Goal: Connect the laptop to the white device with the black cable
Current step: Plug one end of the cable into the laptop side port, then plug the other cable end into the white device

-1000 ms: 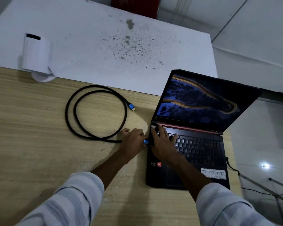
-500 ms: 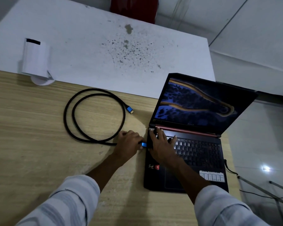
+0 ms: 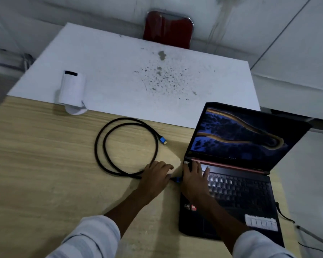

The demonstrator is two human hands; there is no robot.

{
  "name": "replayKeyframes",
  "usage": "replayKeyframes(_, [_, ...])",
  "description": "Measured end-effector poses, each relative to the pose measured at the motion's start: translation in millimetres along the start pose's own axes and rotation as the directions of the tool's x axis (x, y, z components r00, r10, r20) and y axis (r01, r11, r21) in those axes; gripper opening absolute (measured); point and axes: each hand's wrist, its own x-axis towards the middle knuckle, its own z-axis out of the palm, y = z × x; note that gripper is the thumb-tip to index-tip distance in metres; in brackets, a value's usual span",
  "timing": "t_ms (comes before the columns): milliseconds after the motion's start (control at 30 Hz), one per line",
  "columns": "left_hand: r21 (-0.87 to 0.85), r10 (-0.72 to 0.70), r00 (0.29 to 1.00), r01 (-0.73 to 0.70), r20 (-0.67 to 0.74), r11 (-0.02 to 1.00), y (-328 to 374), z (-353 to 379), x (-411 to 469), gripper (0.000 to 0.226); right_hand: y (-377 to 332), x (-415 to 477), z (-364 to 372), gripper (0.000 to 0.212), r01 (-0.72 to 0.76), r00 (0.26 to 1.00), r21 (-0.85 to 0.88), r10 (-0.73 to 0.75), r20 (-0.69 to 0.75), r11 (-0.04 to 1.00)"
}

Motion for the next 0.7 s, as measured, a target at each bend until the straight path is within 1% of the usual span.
replayKeyframes(67, [0.038, -0.05, 0.997, 0.052, -0.053, 0.998, -17, -12, 0, 0.031, -13, 4, -3, 0.054, 0.035, 0.996, 0.02, -0.033, -0.088, 0.999])
replayKeyframes(100, [0.065, -0.094, 0.993, 0.098, -0.066, 0.993, -25, -16, 0, 0.032, -20, 8, -6, 0.052, 0.074, 0.991, 0.042, -0.068, -0.118, 0.996])
replayKeyframes(167, [0.091, -0.213, 0.975, 0.218, -0.07, 0.972, -43, -25, -2, 0.033, -32, 19, -13, 0.05, 0.153, 0.98, 0.085, -0.141, -0.139, 0.984])
replayKeyframes(233, [0.073, -0.294, 0.955, 0.296, -0.031, 0.952, -59, -29, -8, 0.032, -45, 32, -20, 0.053, 0.15, 0.985, 0.167, -0.133, -0.113, 0.974])
replayKeyframes(267, [0.048, -0.297, 0.955, 0.297, 0.0, 0.954, -66, -30, -12, 0.029, -51, 40, -24, 0.055, 0.116, 0.991, 0.23, -0.096, -0.095, 0.966])
replayKeyframes(333, [0.024, -0.226, 0.972, 0.224, 0.059, 0.974, -76, -29, -21, 0.025, -59, 55, -29, 0.057, 0.054, 0.996, 0.336, -0.025, -0.091, 0.94])
replayKeyframes(400, [0.02, -0.148, 0.984, 0.147, 0.095, 0.989, -85, -28, -29, 0.025, -67, 73, -31, 0.057, 0.033, 0.995, 0.341, 0.002, -0.102, 0.94])
replayKeyframes(467, [-0.033, -0.107, 0.987, 0.112, 0.121, 0.993, -90, -28, -33, 0.026, -70, 88, -35, 0.055, -0.003, 0.996, 0.347, 0.033, -0.08, 0.938])
replayKeyframes(567, [-0.129, -0.1, 0.98, 0.123, 0.174, 0.984, -100, -31, -34, 0.029, -78, 105, -38, 0.036, -0.045, 0.996, 0.358, 0.07, -0.059, 0.933])
replayKeyframes(633, [-0.21, -0.084, 0.976, 0.127, 0.202, 0.969, -106, -36, -31, 0.028, -82, 112, -40, 0.022, -0.055, 0.995, 0.41, 0.082, -0.05, 0.911])
replayKeyframes(700, [-0.29, -0.088, 0.978, 0.141, 0.19, 0.946, -113, -45, -25, 0.026, -83, 117, -43, 0.012, -0.044, 0.994, 0.432, 0.083, -0.072, 0.901])
